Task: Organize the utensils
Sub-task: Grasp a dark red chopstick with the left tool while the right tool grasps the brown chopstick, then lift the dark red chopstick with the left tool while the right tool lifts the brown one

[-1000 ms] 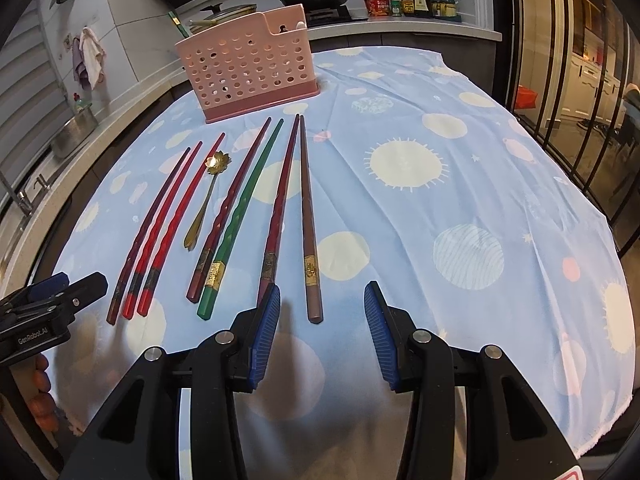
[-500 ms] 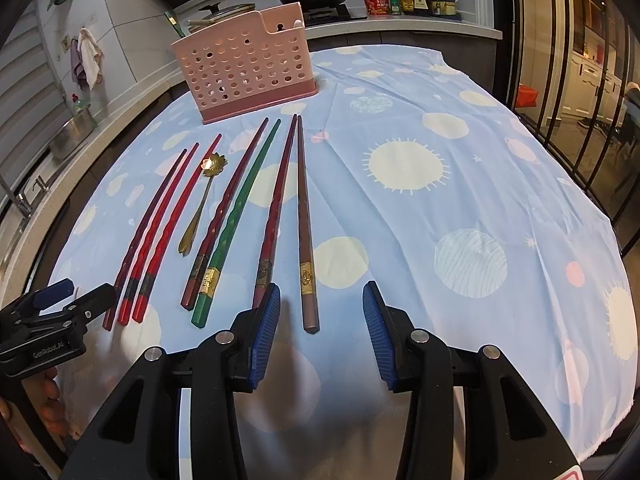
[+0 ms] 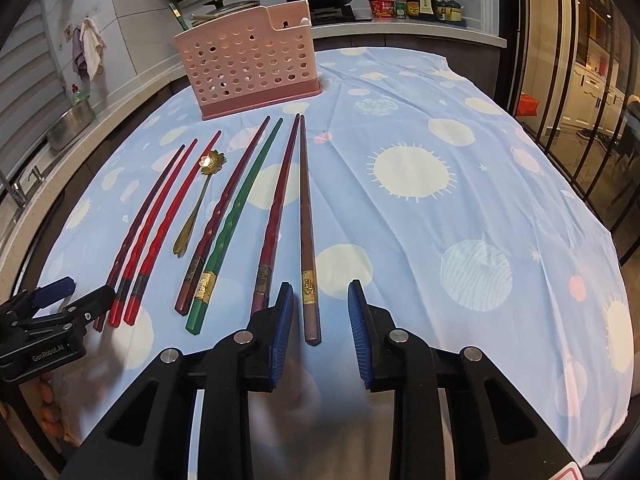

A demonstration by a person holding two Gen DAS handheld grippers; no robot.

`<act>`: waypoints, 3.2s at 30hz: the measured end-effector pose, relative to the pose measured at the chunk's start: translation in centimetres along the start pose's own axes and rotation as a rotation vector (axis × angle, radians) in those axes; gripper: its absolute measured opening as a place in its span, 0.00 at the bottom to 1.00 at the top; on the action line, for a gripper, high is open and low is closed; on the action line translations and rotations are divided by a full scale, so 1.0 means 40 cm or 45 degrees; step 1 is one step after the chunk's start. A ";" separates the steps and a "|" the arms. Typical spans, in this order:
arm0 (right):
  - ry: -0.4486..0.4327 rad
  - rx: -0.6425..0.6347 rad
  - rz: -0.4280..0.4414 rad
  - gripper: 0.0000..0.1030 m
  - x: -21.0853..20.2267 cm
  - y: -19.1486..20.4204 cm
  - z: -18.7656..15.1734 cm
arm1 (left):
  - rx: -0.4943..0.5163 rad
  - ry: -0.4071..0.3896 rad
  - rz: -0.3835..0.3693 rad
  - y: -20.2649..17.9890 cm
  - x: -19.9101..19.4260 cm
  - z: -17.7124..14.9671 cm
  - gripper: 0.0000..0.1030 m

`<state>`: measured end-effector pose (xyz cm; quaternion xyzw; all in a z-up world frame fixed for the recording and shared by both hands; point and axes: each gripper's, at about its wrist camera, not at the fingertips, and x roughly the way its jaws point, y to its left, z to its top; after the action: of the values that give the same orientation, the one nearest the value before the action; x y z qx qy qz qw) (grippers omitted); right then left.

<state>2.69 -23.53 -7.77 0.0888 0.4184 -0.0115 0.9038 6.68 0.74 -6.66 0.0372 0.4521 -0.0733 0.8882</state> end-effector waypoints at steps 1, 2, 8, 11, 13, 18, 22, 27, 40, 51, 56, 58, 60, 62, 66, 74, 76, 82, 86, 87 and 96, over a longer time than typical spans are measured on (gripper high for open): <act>0.000 0.000 0.001 0.25 0.001 0.001 0.000 | 0.003 -0.003 -0.004 -0.001 -0.001 0.000 0.79; 0.000 -0.002 0.000 0.25 0.001 0.001 0.000 | 0.008 -0.006 -0.007 -0.003 -0.002 0.000 0.76; 0.001 -0.011 0.002 0.22 0.004 0.007 0.001 | 0.024 -0.013 -0.055 -0.012 -0.011 0.004 0.56; 0.000 -0.016 0.000 0.20 0.005 0.008 0.000 | 0.031 -0.014 -0.078 -0.016 -0.015 0.003 0.44; 0.000 -0.018 0.000 0.16 0.004 0.008 0.000 | 0.034 -0.010 -0.104 -0.018 -0.017 0.004 0.34; -0.001 -0.020 0.006 0.09 0.003 0.007 -0.003 | 0.032 -0.001 -0.149 -0.019 -0.017 0.003 0.19; -0.003 -0.024 0.008 0.07 0.001 0.007 -0.007 | 0.024 0.009 -0.183 -0.017 -0.019 0.001 0.08; -0.004 -0.020 0.015 0.07 -0.006 0.006 -0.009 | 0.002 0.029 -0.213 -0.007 -0.022 0.003 0.07; -0.077 -0.015 0.050 0.07 -0.070 0.010 0.010 | -0.016 -0.042 -0.216 0.011 -0.090 0.024 0.07; -0.234 0.017 0.088 0.07 -0.165 -0.014 0.097 | -0.008 -0.195 -0.189 0.025 -0.165 0.102 0.07; -0.312 0.017 0.101 0.07 -0.204 -0.021 0.147 | 0.003 -0.265 -0.183 0.025 -0.200 0.147 0.07; -0.344 0.018 0.108 0.07 -0.217 -0.023 0.168 | 0.009 -0.294 -0.182 0.024 -0.213 0.168 0.07; -0.374 0.016 0.112 0.07 -0.229 -0.024 0.191 | 0.011 -0.328 -0.178 0.024 -0.228 0.193 0.07; -0.401 0.011 0.116 0.07 -0.238 -0.025 0.213 | 0.009 -0.360 -0.180 0.026 -0.240 0.220 0.07; -0.440 0.001 0.113 0.07 -0.250 -0.021 0.248 | 0.005 -0.408 -0.174 0.032 -0.255 0.272 0.07; -0.480 0.006 0.151 0.07 -0.252 -0.029 0.328 | 0.018 -0.473 -0.159 0.032 -0.271 0.385 0.07; -0.494 0.000 0.150 0.07 -0.255 -0.026 0.349 | 0.024 -0.489 -0.159 0.029 -0.276 0.408 0.07; -0.550 -0.024 0.153 0.07 -0.273 -0.011 0.420 | 0.051 -0.544 -0.159 0.011 -0.298 0.476 0.07; -0.588 -0.030 0.168 0.07 -0.287 -0.003 0.475 | 0.066 -0.583 -0.166 0.001 -0.320 0.526 0.07; -0.600 -0.028 0.175 0.07 -0.293 -0.001 0.489 | 0.070 -0.595 -0.166 -0.001 -0.327 0.536 0.07; -0.751 -0.030 0.157 0.07 -0.341 0.023 0.653 | 0.077 -0.706 -0.181 -0.016 -0.388 0.697 0.07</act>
<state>13.61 -27.80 19.29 0.0962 0.1317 0.0230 0.9863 19.79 -2.10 22.29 0.0105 0.1911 -0.1562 0.9690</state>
